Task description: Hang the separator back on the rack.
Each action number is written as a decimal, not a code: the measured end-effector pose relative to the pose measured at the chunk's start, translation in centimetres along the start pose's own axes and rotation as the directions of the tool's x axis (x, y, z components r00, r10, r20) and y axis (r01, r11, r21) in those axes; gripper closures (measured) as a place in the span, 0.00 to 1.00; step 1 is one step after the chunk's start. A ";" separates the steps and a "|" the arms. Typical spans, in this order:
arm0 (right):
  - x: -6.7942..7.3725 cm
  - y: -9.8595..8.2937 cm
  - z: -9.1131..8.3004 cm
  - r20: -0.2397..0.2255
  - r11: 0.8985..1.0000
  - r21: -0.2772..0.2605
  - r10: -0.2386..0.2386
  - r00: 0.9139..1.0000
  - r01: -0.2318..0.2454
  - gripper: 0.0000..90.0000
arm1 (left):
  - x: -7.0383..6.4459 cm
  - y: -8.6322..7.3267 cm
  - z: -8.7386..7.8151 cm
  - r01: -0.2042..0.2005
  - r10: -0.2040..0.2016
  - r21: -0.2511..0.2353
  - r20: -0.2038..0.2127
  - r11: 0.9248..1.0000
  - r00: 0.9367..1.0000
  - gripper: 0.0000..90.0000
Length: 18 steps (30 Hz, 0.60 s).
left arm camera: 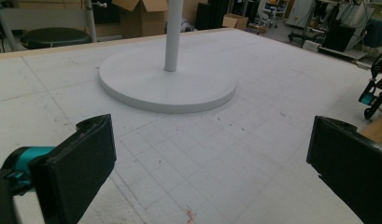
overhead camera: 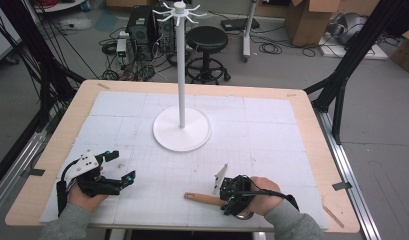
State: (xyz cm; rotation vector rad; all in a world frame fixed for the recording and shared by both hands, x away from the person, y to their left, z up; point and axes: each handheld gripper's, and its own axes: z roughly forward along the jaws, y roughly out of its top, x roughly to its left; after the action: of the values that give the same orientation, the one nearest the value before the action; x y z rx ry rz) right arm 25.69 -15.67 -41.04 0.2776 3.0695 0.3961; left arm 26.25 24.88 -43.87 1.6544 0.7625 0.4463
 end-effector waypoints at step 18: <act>1.0 0.6 -0.1 0.042 0.999 0.041 -0.023 0.999 0.021 0.68 | 0.0 0.0 0.0 0.001 -0.001 0.000 0.001 1.000 1.000 0.02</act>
State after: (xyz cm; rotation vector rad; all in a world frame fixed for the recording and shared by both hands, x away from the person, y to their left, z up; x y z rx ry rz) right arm 24.76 -14.96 -40.85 0.2496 3.0390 0.3233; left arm 26.29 24.86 -43.87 1.6545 0.7623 0.4442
